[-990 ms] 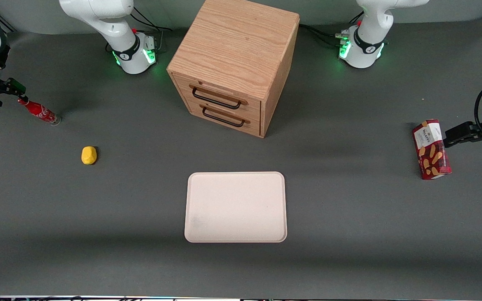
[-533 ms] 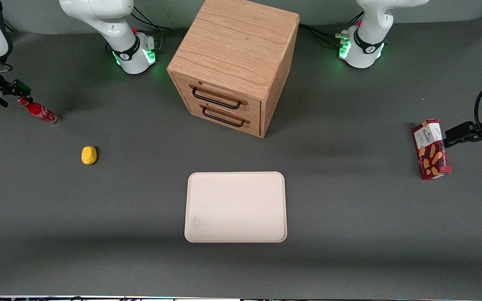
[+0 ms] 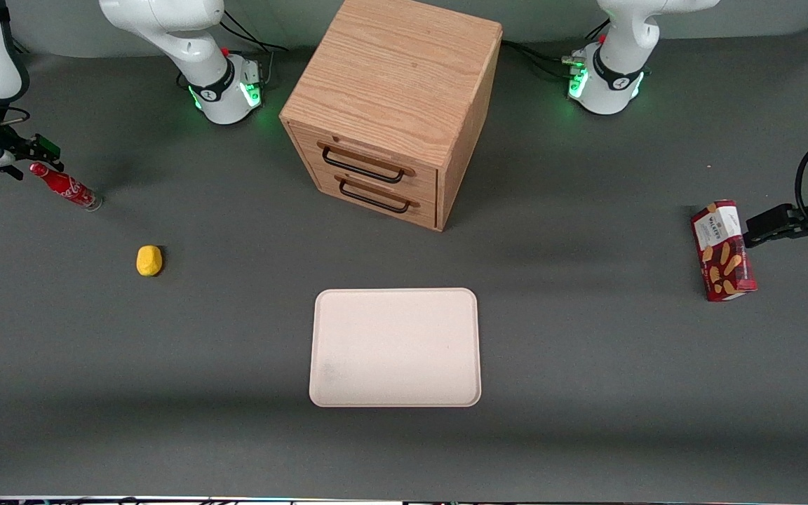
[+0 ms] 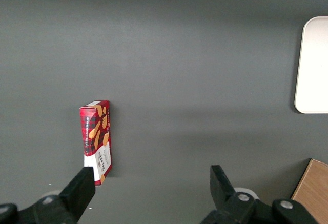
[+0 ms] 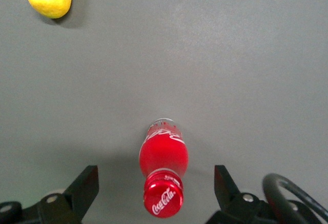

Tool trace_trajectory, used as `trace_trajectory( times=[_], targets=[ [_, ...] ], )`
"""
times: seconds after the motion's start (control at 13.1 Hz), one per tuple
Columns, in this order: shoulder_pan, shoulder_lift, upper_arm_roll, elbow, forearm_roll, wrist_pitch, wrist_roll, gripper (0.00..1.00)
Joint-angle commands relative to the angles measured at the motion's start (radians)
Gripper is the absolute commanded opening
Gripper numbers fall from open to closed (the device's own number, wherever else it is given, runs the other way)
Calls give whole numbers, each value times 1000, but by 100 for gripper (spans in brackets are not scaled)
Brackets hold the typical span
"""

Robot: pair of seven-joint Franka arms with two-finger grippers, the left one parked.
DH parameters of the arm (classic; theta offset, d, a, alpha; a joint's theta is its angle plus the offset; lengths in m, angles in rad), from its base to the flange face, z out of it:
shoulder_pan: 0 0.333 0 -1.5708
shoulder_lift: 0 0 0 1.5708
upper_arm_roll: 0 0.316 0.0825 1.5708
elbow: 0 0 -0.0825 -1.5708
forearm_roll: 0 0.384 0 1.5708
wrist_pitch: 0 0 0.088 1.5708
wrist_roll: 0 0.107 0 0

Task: Place coke bottle on tray
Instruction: 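Lower the open right gripper around the bottle cap and close it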

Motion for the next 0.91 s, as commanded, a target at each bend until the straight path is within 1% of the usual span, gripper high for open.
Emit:
trace_trajectory(
  times=[0.0,0.23,0.3,0.38,0.53,0.84],
  targets=[
    [0,10,-10,0,28,-17,-58,87],
    [0,12,-14,4,26,-54,-64,35],
    [0,11,-14,6,26,-57,-64,30],
    [0,11,-14,8,26,-57,-64,22],
    [0,11,-14,9,26,-57,-88,1],
    [0,9,-14,11,28,-57,-88,0]
  ],
)
